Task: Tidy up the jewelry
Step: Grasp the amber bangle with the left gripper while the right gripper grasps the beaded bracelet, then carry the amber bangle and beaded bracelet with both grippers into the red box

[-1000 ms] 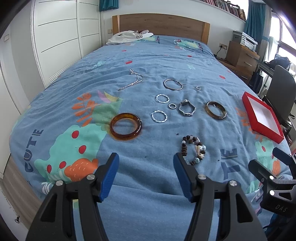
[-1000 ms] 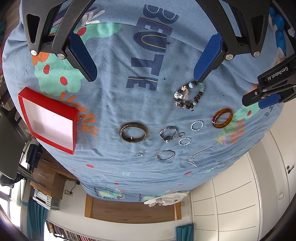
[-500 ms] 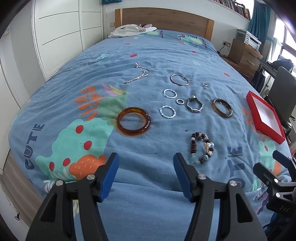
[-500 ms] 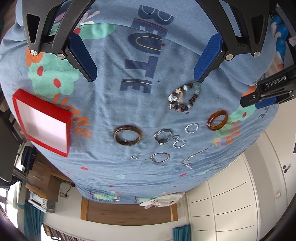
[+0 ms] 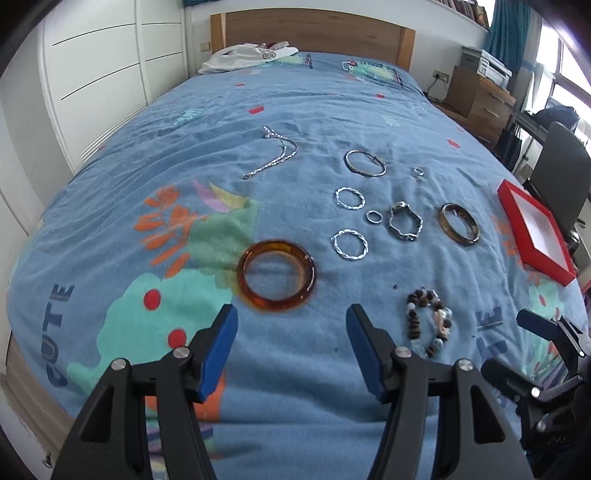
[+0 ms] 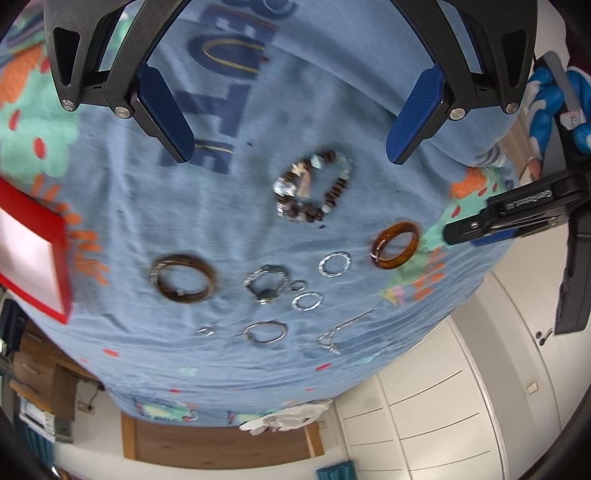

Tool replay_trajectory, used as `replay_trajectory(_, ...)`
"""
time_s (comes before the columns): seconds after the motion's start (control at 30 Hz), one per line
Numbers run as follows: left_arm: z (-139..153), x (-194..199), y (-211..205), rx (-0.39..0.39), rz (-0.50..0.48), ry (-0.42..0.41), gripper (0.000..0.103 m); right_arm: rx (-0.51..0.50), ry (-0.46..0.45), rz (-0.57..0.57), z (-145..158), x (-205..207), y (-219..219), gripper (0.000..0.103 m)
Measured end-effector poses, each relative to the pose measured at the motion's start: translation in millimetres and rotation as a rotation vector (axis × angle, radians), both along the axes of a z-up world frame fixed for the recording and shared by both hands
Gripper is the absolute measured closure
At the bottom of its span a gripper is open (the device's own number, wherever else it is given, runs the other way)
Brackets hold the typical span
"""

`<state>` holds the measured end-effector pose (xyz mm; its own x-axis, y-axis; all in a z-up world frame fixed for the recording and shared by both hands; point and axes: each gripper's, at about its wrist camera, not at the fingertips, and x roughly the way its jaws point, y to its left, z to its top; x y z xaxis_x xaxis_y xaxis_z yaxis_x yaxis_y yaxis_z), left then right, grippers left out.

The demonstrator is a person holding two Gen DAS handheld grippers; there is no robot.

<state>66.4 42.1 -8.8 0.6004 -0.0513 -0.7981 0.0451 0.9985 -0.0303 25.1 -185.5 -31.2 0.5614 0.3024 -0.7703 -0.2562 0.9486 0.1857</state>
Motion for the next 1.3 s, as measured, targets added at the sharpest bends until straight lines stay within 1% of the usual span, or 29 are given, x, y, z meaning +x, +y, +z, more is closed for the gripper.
replay_trajectory(0.17, -20, 35, -8, 0.010, -0.027, 0.036, 0.044, 0.019, 0.050, 0.059, -21, 25, 22, 0.002)
replay_trajectory(0.33, -42, 61, -14, 0.027, -0.034, 0.079, 0.045, 0.022, 0.102, 0.058, -41, 47, 29, 0.004)
replay_trajectory(0.47, -58, 74, -15, 0.035, -0.022, 0.126, 0.045, 0.009, 0.138, 0.049, -57, 60, 33, 0.011)
replay_trajectory(0.53, -65, 78, -15, 0.038, -0.010, 0.158, 0.045, 0.000, 0.135, 0.053, -61, 63, 34, 0.014)
replay_trajectory(0.6, -72, 82, -14, 0.036, 0.000, 0.187, 0.045, -0.019, 0.128, 0.063, -63, 65, 36, 0.023)
replay_trajectory(0.63, -73, 83, -15, 0.035, 0.001, 0.195, 0.045, -0.024, 0.125, 0.067, -64, 65, 37, 0.025)
replay_trajectory(0.7, -74, 82, -17, 0.040, -0.007, 0.202, 0.045, -0.035, 0.117, 0.077, -64, 66, 37, 0.042)
replay_trajectory(0.73, -76, 83, -19, 0.042, -0.013, 0.209, 0.046, -0.037, 0.115, 0.080, -64, 66, 37, 0.047)
replay_trajectory(0.8, -79, 85, -23, 0.045, -0.019, 0.220, 0.049, -0.032, 0.117, 0.088, -64, 69, 37, 0.065)
replay_trajectory(0.83, -79, 86, -23, 0.039, -0.021, 0.222, 0.053, -0.023, 0.121, 0.092, -63, 70, 35, 0.070)
replay_trajectory(0.87, -79, 86, -24, 0.022, -0.025, 0.222, 0.059, -0.011, 0.127, 0.098, -63, 70, 34, 0.079)
replay_trajectory(0.9, -79, 85, -24, 0.006, -0.028, 0.221, 0.063, 0.002, 0.135, 0.108, -63, 70, 32, 0.085)
replay_trajectory(0.93, -79, 85, -23, -0.015, -0.029, 0.219, 0.073, 0.011, 0.138, 0.116, -62, 70, 31, 0.085)
replay_trajectory(0.97, -79, 85, -19, -0.053, -0.024, 0.218, 0.084, 0.019, 0.140, 0.122, -61, 69, 30, 0.085)
replay_trajectory(1.03, -79, 85, -11, -0.130, -0.008, 0.220, 0.092, 0.038, 0.144, 0.128, -59, 66, 28, 0.085)
replay_trajectory(1.07, -79, 84, -7, -0.156, 0.000, 0.218, 0.094, 0.045, 0.143, 0.129, -58, 64, 26, 0.085)
replay_trajectory(1.13, -78, 81, -3, -0.182, 0.008, 0.212, 0.094, 0.055, 0.138, 0.135, -54, 60, 25, 0.085)
replay_trajectory(1.3, -68, 66, -8, -0.199, -0.004, 0.192, 0.094, 0.071, 0.117, 0.147, -44, 48, 23, 0.085)
